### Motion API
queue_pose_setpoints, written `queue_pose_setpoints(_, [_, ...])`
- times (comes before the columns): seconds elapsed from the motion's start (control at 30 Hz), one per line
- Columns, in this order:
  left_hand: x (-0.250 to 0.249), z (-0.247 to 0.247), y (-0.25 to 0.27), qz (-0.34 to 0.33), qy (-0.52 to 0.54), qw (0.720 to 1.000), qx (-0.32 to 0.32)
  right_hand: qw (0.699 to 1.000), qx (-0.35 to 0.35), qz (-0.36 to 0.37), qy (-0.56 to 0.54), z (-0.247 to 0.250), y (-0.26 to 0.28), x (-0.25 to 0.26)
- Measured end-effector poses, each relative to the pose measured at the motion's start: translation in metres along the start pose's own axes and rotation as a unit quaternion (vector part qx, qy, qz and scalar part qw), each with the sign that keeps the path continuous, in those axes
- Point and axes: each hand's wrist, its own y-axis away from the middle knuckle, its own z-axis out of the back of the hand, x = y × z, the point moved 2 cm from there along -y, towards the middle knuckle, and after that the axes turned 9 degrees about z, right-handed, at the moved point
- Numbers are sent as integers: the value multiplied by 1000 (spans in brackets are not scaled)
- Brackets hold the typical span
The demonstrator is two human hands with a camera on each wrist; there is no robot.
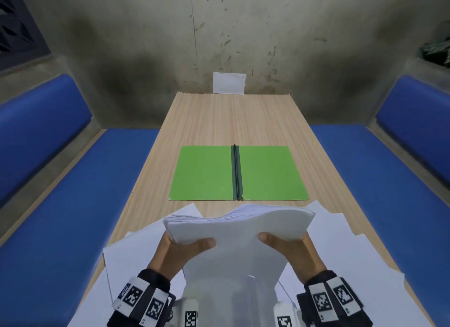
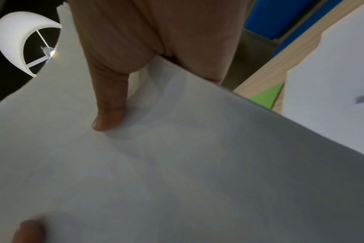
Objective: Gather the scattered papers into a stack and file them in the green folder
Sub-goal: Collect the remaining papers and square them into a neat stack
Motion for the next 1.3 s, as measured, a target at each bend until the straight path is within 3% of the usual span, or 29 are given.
queue_pose_setpoints(0.1, [2,3,2,-2,32,999,-7,1000,29,10,1,2,5,4])
queue_pose_setpoints(0.3, [60,-4,-3,104,-22,994,-3,991,29,-86,95,10,15,-61])
queue_pose_setpoints(0.43, [70,-2,-8,118,-45,992,3,993,-5,-95,74,9,18,-79])
queue_pose_setpoints(0.57, [70,3,-15,102,-111,988,30,991,-71,-45,106,19,12,-62])
queue_pose_setpoints(0.67, [86,17,-14,115,-306,944,41,983,-127,-32,127,48,10,-46])
queue_pose_setpoints(0.8, [121,36,2,222,-539,810,65,961,-189,-125,160,117,20,-63])
queue_pose_setpoints(0.93, [144,39,19,300,-580,753,87,929,-186,-239,210,155,39,-99])
queue_pose_setpoints(1.0, [149,37,20,318,-586,741,82,917,-175,-268,237,156,45,-115])
queue_pose_setpoints(1.1, [154,34,15,307,-585,749,53,906,-150,-293,267,147,46,-131])
queue_pose_setpoints(1.3, [148,31,-2,280,-583,762,17,911,-117,-304,253,122,32,-132])
